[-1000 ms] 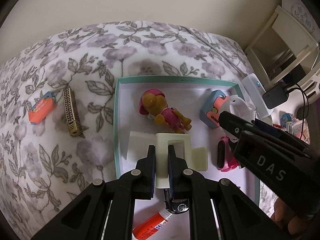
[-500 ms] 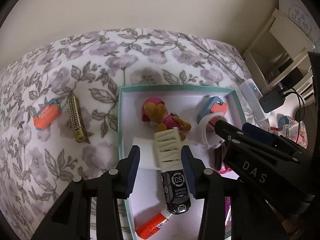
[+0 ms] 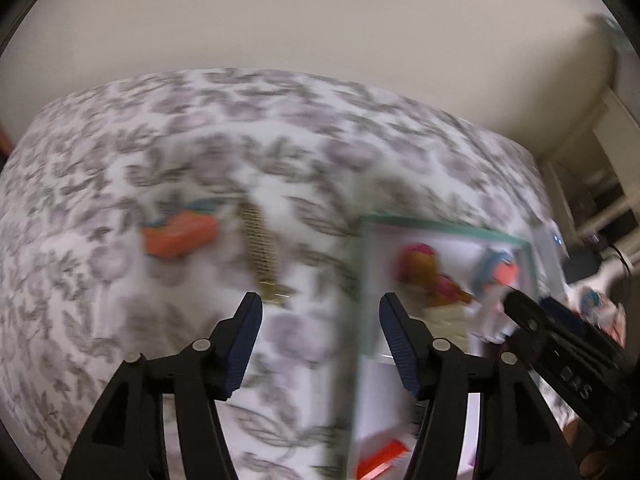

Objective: Organize rigid objects
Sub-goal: 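Move both open tools out of the tray toward the toy knife and harmonica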

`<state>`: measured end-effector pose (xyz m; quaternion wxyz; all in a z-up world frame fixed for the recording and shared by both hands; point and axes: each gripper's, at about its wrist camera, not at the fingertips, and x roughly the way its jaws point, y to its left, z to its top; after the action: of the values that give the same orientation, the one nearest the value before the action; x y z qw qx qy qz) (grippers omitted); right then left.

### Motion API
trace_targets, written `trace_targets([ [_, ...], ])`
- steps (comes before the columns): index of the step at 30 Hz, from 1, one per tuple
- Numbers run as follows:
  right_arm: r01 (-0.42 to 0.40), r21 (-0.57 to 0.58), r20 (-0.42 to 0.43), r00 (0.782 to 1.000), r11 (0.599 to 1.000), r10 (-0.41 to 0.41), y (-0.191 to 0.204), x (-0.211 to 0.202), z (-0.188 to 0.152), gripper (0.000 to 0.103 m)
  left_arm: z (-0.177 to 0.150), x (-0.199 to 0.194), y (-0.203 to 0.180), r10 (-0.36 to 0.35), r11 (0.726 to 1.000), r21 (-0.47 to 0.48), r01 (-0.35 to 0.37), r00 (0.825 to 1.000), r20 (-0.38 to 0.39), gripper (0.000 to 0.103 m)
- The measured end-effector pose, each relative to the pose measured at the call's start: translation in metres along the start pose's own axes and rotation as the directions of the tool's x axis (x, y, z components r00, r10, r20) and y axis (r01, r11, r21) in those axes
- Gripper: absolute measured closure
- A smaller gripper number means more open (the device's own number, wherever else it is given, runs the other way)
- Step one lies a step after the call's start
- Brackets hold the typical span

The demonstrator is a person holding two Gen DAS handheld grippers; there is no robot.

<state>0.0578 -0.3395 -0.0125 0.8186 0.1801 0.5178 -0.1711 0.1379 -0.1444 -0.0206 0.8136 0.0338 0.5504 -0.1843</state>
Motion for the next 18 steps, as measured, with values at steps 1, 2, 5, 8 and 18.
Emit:
trace_targets([
  [1,-0.006,-0.009,-0.001,1.000,1.000,0.006,0.006,0.001,0.000,0.040,0.002,-0.001,0.011,0.013,1.000,-0.020,-0.012,1.000,0.006,0.040],
  [2,-0.015,-0.023,-0.001,1.000,1.000,0.015,0.014,0.002,-0.001,0.040,0.003,-0.002,0.024,0.023,0.999,-0.041,-0.022,1.000,0.013,0.040],
  [5,-0.039,-0.077,0.006,0.999,0.996,0.039,0.037,0.004,-0.004,0.037,0.006,-0.003,0.053,0.061,0.995,-0.080,-0.059,0.998,0.023,0.033],
  [8,-0.051,-0.138,0.015,0.998,0.989,0.053,0.063,0.006,-0.008,0.036,0.009,-0.003,0.090,0.095,0.986,-0.138,-0.090,0.995,0.027,0.031],
  [18,-0.116,-0.235,0.018,0.992,0.965,0.124,0.129,0.019,-0.017,0.033,0.015,-0.002,0.156,0.130,0.965,-0.235,-0.115,0.990,0.051,0.013],
])
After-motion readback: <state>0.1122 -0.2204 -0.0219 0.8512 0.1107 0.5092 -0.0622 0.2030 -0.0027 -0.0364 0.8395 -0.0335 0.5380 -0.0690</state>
